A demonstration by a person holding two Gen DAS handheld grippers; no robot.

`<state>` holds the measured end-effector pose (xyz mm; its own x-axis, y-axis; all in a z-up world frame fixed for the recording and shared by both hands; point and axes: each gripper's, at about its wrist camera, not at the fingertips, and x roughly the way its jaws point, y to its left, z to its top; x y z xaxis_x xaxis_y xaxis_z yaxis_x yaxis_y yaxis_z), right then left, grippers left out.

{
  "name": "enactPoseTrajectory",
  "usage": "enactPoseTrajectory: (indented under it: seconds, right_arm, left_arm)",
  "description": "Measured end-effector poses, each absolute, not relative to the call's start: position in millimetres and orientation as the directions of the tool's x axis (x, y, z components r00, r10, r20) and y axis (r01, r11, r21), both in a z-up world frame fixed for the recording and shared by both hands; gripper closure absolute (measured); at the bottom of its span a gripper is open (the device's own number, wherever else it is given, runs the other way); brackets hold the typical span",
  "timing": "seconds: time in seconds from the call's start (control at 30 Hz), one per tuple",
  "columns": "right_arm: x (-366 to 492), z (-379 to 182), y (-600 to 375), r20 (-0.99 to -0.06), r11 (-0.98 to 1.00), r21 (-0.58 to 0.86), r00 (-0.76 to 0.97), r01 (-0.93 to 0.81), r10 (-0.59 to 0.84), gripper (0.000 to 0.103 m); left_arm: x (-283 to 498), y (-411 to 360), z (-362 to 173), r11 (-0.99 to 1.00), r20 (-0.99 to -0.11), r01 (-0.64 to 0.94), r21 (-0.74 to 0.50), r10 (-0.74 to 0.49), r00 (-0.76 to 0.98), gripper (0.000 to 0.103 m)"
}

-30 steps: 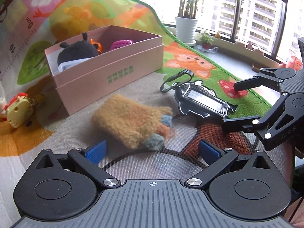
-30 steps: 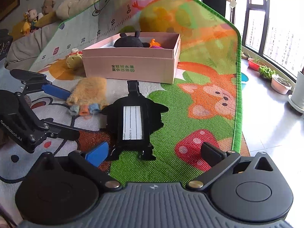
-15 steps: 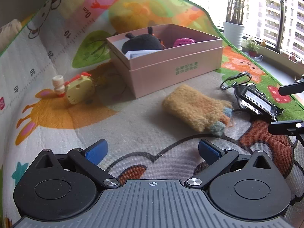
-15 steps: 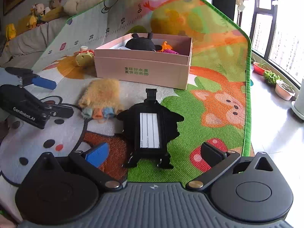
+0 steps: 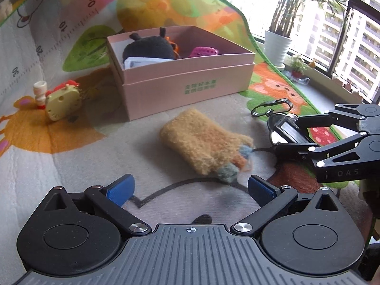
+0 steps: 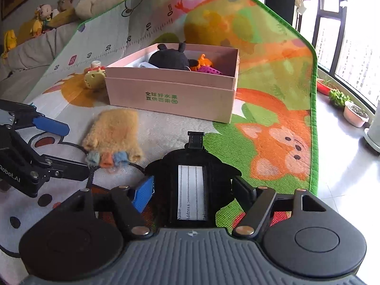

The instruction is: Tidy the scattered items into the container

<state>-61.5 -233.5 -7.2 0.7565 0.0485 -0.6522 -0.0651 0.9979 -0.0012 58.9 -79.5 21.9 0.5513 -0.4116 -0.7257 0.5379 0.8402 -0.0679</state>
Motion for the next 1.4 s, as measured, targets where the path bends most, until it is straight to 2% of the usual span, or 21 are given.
enactPoseTrajectory:
  seconds: [0.4,0.6,0.83,1.0,1.17,1.23,1.4]
  right_arm:
    - [-69.4,-10.7,-249.0,-0.624,0.999,0.040,0.780,-0.017,0.038,0.030]
    - [-69.4,-10.7,-247.6,-0.625,0.999,0.033,0.779,-0.019,0.035,0.029]
    - [-69.0,-10.8,-244.4,-0.630,0.999,0.019,0.776,-0.027,0.033,0.026]
    - [-68.3,-10.8,-243.3,-0.631,1.000,0.013,0.775,-0.029,0.031,0.024]
    - [-69.0,-11.2,-243.7,-0.629,1.000,0.015,0.777,-0.022,0.027,0.024]
    - [-68.1,-10.6,-244.1,-0.632,1.000,0.017,0.775,-0.023,0.029,0.024]
    - [-62.1,-9.2,-241.7,-0.648,0.999,0.005,0.761,-0.037,0.032,0.022]
  left_arm:
    - [93.8,-121.9,22.3,0.892,-0.736,0.436,-0.116,-0.372,0.566,0.000]
    - [85.1,-118.1,18.7,0.880,-0.750,0.475,0.008,-0.309,0.585,0.000]
    - [70.4,-66.4,21.4,0.861,-0.740,0.503,0.073,-0.291,0.606,0.000]
    - [78.6,-63.8,28.8,0.826,-0.685,0.562,-0.049,-0.437,0.583,0.000]
    - [97.2,-85.7,19.6,0.833,-0.686,0.553,-0.024,-0.416,0.597,0.001]
    - [101.6,-87.7,15.2,0.836,-0.689,0.548,-0.029,-0.414,0.595,0.005]
    - [95.6,-91.2,16.8,0.829,-0.669,0.560,-0.002,-0.417,0.615,0.030]
